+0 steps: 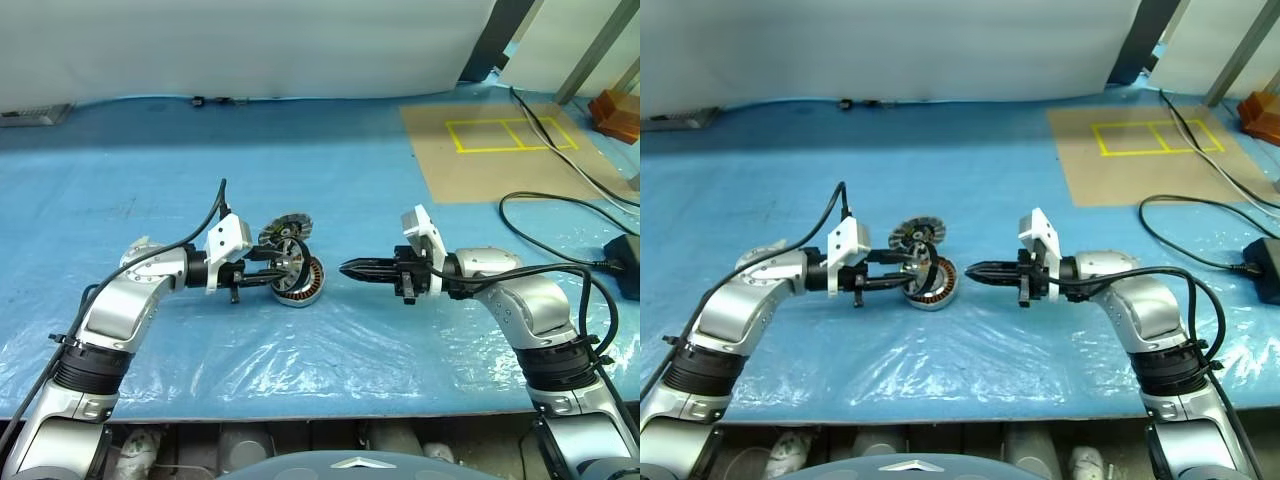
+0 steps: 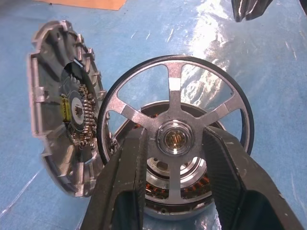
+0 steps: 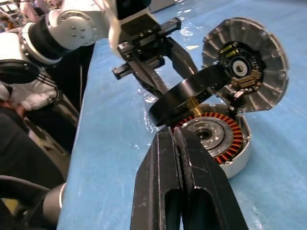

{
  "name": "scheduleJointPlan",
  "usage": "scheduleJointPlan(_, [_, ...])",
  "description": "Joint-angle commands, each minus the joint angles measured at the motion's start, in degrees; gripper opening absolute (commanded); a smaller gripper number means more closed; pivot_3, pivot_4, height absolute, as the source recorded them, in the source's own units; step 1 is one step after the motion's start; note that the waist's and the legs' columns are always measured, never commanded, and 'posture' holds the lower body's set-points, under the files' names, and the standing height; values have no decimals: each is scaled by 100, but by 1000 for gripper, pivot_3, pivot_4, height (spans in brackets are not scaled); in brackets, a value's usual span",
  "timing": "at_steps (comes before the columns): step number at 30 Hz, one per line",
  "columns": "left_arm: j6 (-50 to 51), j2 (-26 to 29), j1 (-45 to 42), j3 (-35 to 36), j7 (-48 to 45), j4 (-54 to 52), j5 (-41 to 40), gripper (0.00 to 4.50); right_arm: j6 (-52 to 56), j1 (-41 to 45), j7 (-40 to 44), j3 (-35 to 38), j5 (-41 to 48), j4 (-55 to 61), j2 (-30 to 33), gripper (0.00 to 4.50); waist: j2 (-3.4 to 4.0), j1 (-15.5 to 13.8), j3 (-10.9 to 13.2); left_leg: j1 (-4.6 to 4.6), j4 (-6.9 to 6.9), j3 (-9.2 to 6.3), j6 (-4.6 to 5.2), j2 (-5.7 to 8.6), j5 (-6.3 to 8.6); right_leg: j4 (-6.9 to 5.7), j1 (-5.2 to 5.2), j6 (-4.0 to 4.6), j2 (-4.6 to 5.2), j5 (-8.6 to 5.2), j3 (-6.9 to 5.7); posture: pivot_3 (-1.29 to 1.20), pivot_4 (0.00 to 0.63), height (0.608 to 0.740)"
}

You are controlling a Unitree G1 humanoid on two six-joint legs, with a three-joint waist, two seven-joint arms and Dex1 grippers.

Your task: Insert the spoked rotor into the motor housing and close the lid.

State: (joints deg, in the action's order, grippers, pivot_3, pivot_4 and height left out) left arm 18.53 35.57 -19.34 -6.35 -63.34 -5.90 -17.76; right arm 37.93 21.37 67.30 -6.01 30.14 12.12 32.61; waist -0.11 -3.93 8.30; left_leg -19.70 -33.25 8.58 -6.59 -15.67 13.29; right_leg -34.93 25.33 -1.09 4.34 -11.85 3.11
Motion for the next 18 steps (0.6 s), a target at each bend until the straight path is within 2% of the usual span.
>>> scheduleJointPlan(1, [-217, -42, -39, -49, 56, 68, 99, 1710, -136, 95, 209, -178, 25, 92, 116, 0, 0, -2, 0, 0, 0, 0, 0, 0, 0, 0, 0, -2, 0, 1, 0, 0, 150, 740])
scheduleJointPlan(10, [-344, -90, 89, -126, 152, 18, 236, 1710, -257, 149, 139, -368, -114, -2, 166, 0, -1, -3, 0, 0, -5, 0, 0, 0, 0, -1, -3, -5, 1, 3, 0, 0, 150, 740])
scheduleJointPlan(18, [-123, 92, 116, -227, 116, -19, 355, 1710, -277, 234, -112, -386, -286, -146, 120, 0, -1, -3, -1, 3, -5, 0, 0, 0, 0, -2, -5, 0, 0, 0, 0, 0, 150, 740])
